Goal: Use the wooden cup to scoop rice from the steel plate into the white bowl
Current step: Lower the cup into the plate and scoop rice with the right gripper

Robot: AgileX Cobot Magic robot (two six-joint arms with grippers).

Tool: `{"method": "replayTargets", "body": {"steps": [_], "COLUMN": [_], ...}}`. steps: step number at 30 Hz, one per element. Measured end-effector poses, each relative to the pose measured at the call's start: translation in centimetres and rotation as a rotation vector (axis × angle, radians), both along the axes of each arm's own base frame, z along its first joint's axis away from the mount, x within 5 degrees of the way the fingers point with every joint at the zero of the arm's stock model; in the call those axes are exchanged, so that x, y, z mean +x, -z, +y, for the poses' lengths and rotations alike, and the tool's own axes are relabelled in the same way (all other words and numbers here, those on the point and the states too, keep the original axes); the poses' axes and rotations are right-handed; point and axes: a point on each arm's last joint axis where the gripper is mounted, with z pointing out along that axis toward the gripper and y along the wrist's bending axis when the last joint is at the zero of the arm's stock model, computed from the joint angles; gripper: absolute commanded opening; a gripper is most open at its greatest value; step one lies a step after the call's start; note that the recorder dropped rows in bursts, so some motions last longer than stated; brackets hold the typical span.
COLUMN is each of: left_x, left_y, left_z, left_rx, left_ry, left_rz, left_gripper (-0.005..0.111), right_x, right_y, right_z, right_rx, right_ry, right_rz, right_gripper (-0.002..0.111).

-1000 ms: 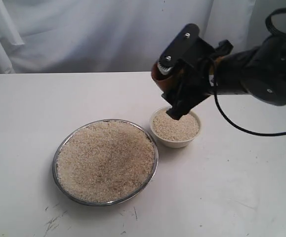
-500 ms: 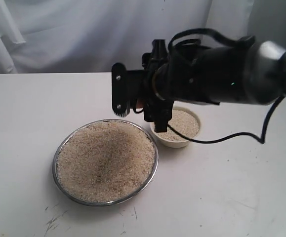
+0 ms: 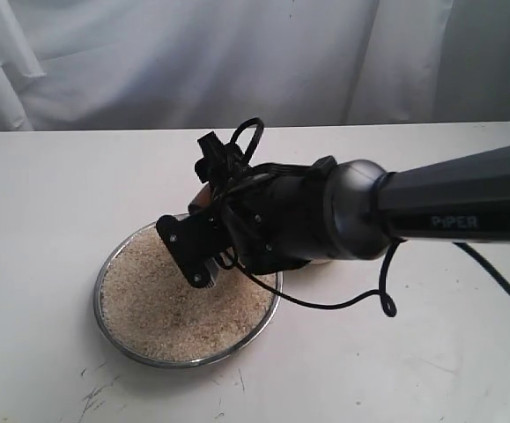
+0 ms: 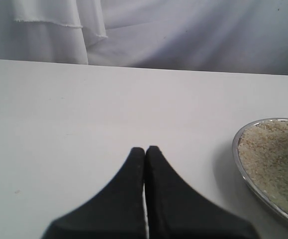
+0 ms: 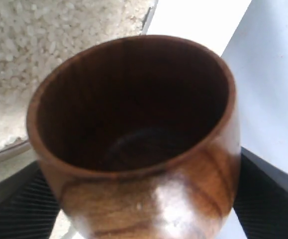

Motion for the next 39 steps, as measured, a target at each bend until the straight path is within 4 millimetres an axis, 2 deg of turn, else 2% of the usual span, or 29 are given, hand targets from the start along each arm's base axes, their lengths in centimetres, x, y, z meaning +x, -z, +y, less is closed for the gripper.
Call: {"method": "replayTargets", "body": {"steps": [9, 20, 29, 39], "left_x": [0.0, 0.0, 0.0, 0.0], "left_y": [0.0, 0.0, 0.0, 0.0], "left_z": [0.0, 0.0, 0.0, 0.0], "left_rx": [0.000, 0.000, 0.000, 0.000], "left_ry": [0.000, 0.000, 0.000, 0.000], "left_rz": [0.000, 0.000, 0.000, 0.000], "left_gripper": [0.000, 0.000, 0.000, 0.000], "right_x": [0.8, 0.2, -2.1, -3.6], "right_y": [1.8, 3.6, 4.6, 5.2], "right_z": [0.6, 1.5, 2.9, 3.2], "right_rx": [-0.170, -0.204, -0.224, -0.244], "right_ry": [-0.115, -0.167, -0.224, -0.232], "right_rz": [-0.166, -0.170, -0.091, 0.078], "right_gripper": [0.000, 0.000, 0.000, 0.000]}}
